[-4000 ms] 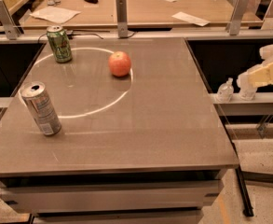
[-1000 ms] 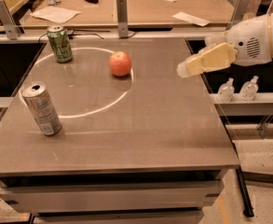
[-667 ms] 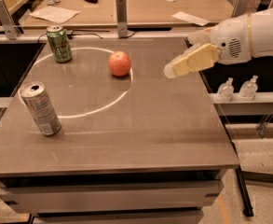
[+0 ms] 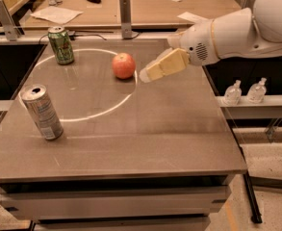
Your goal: Move green can near redbull can
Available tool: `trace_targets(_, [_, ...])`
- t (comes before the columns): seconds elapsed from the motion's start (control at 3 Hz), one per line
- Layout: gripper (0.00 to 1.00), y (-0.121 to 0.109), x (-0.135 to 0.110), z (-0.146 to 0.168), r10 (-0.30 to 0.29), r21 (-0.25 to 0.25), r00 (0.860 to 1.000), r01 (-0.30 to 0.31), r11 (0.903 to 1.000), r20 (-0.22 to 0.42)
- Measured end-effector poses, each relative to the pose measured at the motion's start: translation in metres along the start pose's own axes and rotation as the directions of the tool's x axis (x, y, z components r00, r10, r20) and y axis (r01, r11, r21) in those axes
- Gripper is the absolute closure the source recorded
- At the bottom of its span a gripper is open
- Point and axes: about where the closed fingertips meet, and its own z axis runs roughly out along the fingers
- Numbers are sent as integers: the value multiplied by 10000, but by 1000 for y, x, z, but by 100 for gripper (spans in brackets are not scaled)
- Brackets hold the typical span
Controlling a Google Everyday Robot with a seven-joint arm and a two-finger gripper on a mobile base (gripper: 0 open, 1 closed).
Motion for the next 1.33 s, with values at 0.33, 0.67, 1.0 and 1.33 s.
trace_targets(0.33, [0,0,-12,29,347,610,9992,-358,9975,192])
trace_targets(0.67, [0,-9,-17,29,358,963,9984,-398,9946,433])
trace_targets(1.0, [0,-7,-17,30,351,891,9986,-385,9953,394])
trace_targets(1.33, [0,-23,-19,49,637,1052,9974,-668,9922,333])
